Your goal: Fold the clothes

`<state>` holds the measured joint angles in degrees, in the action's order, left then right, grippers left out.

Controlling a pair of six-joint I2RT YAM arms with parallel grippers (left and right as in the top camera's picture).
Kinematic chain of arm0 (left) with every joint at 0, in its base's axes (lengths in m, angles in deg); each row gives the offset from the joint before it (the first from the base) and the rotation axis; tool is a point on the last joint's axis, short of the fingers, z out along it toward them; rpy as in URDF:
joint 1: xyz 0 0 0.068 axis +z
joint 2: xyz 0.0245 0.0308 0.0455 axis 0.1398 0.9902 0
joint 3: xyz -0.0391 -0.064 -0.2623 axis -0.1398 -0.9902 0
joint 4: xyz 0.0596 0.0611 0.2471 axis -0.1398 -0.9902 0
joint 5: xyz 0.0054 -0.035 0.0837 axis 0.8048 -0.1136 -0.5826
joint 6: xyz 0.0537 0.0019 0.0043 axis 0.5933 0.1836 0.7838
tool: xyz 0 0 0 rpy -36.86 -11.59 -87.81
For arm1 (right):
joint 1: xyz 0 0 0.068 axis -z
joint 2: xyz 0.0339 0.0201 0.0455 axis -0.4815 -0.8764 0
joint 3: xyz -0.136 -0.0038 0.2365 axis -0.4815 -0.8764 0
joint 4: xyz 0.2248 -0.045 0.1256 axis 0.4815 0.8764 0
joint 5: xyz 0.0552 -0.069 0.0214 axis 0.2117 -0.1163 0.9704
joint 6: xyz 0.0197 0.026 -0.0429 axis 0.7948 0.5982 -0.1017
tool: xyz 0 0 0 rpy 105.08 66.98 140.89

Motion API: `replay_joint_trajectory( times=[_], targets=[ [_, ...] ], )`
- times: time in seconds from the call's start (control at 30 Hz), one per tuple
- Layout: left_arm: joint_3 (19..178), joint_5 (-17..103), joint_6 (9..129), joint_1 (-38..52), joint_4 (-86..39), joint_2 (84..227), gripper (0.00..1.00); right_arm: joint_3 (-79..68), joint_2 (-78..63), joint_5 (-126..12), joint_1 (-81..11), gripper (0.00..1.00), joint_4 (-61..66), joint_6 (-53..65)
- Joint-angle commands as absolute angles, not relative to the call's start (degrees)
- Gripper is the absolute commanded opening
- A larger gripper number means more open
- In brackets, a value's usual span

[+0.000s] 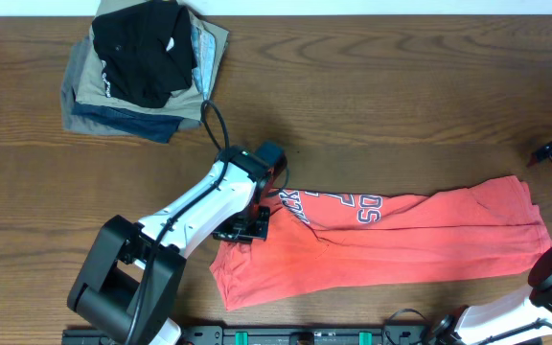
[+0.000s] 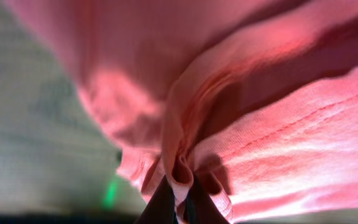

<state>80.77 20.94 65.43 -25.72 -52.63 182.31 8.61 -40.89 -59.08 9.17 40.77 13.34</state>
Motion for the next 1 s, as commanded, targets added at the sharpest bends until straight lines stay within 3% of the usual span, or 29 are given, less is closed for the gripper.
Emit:
replay_joint_trajectory(
  times=[0.0,0.17,0.53,0.6,0.63,0.97],
  targets=[
    [80.2,20.7,63.0,-25.5,-56.3,181.9,0.06,8.3,-39.4,-58.8,8.6,0.85,41.0,12.4],
    [80.1,21.3,62.3,-25.9,-62.7,181.9,0.06,8.2,-39.4,-58.9,8.6,0.83,42.4,12.1],
    [76.1,23.3,62.3,-27.9,-62.7,181.9,0.07,8.2,-39.4,-58.8,8.6,0.84,42.7,11.8],
    [76.0,23.3,62.4,-27.9,-62.7,181.9,0.33,8.2,-39.4,-58.8,8.6,0.84,42.8,11.8],
    [76.0,23.3,62.4,-28.0,-62.8,181.9,0.4,8.2,-39.4,-58.8,8.6,0.84,42.8,11.8],
    [78.8,23.3,62.9,-27.9,-63.3,179.9,0.41,8.2,-39.4,-54.8,6.7,0.87,42.4,8.5]
  ],
)
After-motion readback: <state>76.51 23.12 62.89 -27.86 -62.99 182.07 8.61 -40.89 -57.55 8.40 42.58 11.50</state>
